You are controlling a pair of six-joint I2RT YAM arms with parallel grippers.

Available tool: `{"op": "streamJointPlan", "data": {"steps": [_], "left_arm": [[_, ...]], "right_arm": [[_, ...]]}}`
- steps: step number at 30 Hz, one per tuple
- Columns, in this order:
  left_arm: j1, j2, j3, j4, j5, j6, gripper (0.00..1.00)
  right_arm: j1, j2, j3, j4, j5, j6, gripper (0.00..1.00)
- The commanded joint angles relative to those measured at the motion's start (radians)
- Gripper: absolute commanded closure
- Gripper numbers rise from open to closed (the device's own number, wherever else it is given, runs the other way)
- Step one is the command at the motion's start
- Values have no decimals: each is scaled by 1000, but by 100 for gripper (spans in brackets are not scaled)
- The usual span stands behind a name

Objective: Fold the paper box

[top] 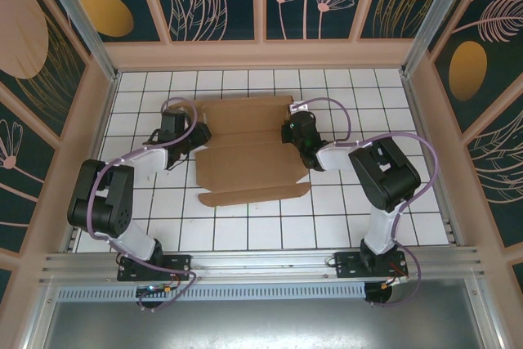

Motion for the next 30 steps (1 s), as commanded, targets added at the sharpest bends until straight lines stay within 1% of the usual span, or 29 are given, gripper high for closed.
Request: {"op": "streamJointPlan", "data": {"steps": [1, 6, 9, 12, 15, 17, 22, 25, 28, 30], "left_arm": [[4, 7, -20, 104, 82, -35, 51], [2, 37, -45, 186, 172, -88, 51], [-4, 121, -33, 216, 258, -120, 51], [-6, 190, -21, 221, 287, -122, 51], [-6, 178, -11, 198, 290, -110, 51], [-6, 118, -2, 154, 263, -84, 51], [-6, -126, -13, 29, 175, -9, 50], [-4, -264, -31, -38, 115, 19, 52], [-1, -412, -68, -86, -24, 28, 56], [6, -499, -89, -117, -165, 24, 60]], "right_arm": [[-4, 52, -10, -76, -25, 16, 96], [-4, 57, -4, -77, -29, 19, 96], [-4, 64, -1, -80, -31, 22, 96], [-4, 67, -1, -80, -25, 22, 96], [-10, 67, 1, -89, -17, 17, 96], [-10, 64, 2, -97, -13, 9, 96], [-11, 44, 4, -109, 20, -52, 96], [-11, 43, 16, -114, 47, -101, 96], [-25, 43, 20, -112, 78, -156, 96], [-43, 41, 16, -103, 82, -190, 96]]}}
